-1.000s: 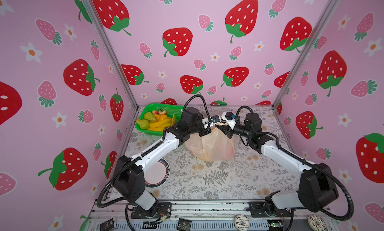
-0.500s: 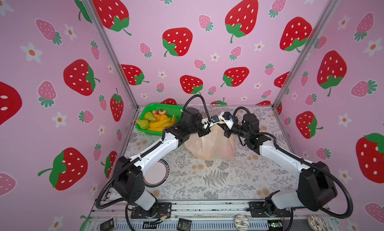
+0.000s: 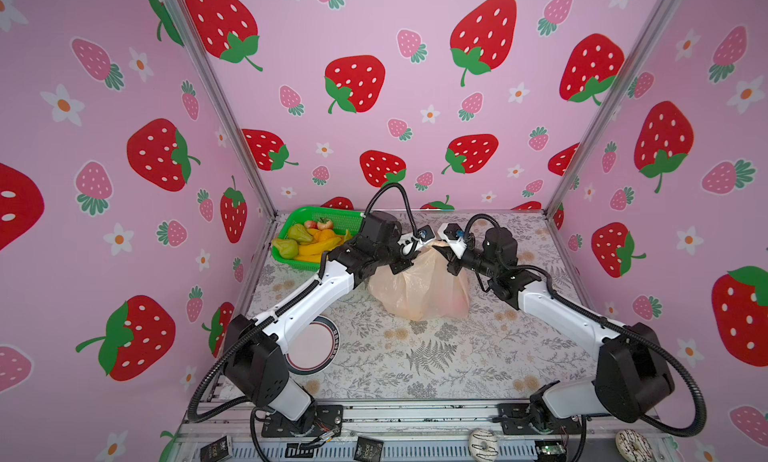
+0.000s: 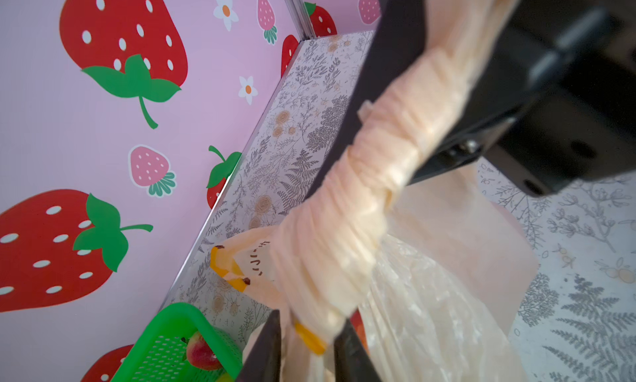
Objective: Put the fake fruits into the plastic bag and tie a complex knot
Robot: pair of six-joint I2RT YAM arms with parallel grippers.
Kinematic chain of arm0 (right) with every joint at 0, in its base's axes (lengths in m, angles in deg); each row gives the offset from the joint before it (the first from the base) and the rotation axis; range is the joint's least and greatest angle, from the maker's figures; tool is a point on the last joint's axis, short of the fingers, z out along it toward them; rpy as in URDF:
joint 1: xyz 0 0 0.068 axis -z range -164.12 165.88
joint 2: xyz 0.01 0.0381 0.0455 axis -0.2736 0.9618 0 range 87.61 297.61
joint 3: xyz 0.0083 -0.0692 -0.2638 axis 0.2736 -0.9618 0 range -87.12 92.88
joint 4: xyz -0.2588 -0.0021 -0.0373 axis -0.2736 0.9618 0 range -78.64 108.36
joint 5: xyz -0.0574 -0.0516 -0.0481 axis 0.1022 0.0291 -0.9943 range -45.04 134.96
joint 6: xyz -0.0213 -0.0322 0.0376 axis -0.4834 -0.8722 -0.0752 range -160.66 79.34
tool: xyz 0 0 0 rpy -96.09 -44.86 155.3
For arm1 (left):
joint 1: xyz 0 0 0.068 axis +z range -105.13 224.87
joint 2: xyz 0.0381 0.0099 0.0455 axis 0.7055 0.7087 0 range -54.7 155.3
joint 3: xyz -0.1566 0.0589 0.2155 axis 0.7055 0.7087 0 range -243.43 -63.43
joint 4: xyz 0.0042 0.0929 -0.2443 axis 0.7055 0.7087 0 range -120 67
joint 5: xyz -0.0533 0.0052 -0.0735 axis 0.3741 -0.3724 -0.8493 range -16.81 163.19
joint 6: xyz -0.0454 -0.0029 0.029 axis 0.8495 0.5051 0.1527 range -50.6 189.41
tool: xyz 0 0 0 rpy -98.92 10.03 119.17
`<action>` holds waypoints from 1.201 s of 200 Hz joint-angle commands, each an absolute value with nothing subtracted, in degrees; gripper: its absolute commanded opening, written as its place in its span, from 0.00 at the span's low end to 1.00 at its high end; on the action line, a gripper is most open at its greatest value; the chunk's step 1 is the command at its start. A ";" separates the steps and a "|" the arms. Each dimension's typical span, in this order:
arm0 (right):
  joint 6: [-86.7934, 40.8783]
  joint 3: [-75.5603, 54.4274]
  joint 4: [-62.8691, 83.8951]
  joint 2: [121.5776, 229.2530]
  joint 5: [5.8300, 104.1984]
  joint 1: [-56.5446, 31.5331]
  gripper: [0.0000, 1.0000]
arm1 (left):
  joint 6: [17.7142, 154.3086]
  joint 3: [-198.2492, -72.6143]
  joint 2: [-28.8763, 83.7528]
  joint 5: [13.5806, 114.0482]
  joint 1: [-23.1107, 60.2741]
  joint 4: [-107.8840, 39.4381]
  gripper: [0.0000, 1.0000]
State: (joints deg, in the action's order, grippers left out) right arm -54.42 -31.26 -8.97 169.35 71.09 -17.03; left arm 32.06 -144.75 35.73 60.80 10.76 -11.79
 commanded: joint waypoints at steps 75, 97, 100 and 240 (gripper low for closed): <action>-58.82 -32.45 -8.07 166.30 64.76 -17.34 0.00 | 46.61 -145.53 32.00 59.49 10.99 -16.72 0.00; -58.16 -32.39 -8.32 166.22 64.27 -17.53 0.00 | 50.07 -144.23 30.74 57.74 10.97 -17.30 0.00; -57.98 -32.33 -8.40 166.27 64.11 -17.65 0.00 | 50.39 -144.10 30.65 57.40 10.95 -17.22 0.00; -39.67 -29.67 -13.07 170.99 53.66 -22.02 0.00 | 75.45 -138.81 30.13 44.18 9.66 -24.51 0.00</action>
State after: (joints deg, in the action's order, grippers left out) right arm -45.67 -31.90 -11.12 169.74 55.00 -22.14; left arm 71.56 -138.76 30.96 48.41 10.85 -20.92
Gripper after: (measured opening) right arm 0.050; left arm 0.045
